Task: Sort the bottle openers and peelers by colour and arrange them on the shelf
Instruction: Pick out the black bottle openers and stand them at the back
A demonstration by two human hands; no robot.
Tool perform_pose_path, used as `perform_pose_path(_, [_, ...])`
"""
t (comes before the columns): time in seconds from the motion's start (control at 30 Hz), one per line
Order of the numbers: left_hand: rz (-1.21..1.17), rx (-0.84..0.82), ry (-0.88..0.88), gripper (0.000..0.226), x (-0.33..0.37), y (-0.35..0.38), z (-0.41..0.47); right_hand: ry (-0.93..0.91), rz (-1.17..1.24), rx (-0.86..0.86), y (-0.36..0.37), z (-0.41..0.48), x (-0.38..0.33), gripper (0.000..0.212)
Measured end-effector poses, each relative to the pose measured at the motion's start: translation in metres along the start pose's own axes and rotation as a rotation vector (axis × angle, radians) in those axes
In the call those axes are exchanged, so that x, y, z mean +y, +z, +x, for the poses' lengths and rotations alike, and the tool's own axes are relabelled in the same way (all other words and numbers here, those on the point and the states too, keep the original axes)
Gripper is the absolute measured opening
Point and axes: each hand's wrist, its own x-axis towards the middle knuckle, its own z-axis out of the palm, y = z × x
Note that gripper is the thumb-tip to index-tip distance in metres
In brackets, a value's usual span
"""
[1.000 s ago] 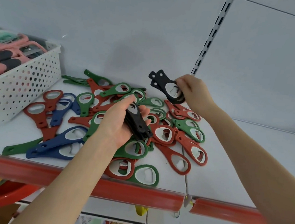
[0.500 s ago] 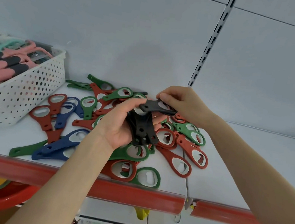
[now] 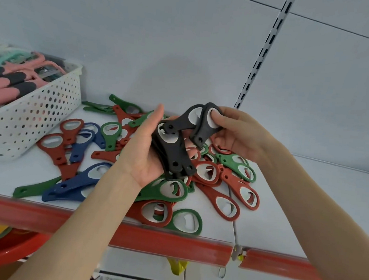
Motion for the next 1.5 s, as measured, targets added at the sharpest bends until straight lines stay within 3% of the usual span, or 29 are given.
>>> perform_pose_path(0.13, [0.027,0.005,-0.081,0.055,0.004,-0.002,0.002,0.027,-0.062,-0.123,-0.003,0.001,-0.007,0.013])
perform_pose_path(0.27, [0.103,-0.09,-0.133,0.042,0.005,0.001,0.002,0.025,-0.335,-0.207,0.009,-0.001,-0.015,0.016])
perform_pose_path(0.43, [0.147,-0.066,-0.085,0.025,0.005,-0.005,0.006,-0.103,-0.535,-0.07,0.02,-0.006,-0.015,0.018])
perform_pose_path(0.5, [0.12,-0.047,-0.05,0.037,0.004,-0.005,0.006,-0.144,-0.585,0.009,0.021,-0.009,-0.012,0.018])
perform_pose_path(0.63, [0.117,-0.12,-0.029,0.042,0.001,0.0,0.003,-0.216,-0.5,0.154,0.025,-0.016,-0.009,0.008])
perform_pose_path(0.83, [0.1,-0.168,-0.087,0.049,-0.008,0.009,0.0,-0.318,-0.483,0.214,0.032,-0.034,0.006,0.021])
perform_pose_path(0.97, [0.045,-0.086,-0.087,0.049,-0.017,0.019,-0.003,-0.297,-0.61,0.341,0.031,-0.045,0.017,0.029])
perform_pose_path(1.07, [0.069,-0.017,-0.033,0.045,-0.026,0.03,-0.003,-0.233,-0.432,0.468,0.028,-0.063,0.023,0.017])
perform_pose_path(1.2, [0.097,0.085,0.153,0.035,-0.041,0.056,-0.004,-0.004,0.035,0.173,0.02,-0.093,0.032,0.03])
perform_pose_path(1.33, [0.138,0.134,0.249,0.041,-0.07,0.088,-0.006,0.034,-0.007,0.083,-0.006,-0.111,0.035,0.027])
perform_pose_path(1.5, [0.197,0.134,0.181,0.039,-0.114,0.124,-0.002,0.055,-0.07,0.074,-0.07,-0.139,0.032,0.013])
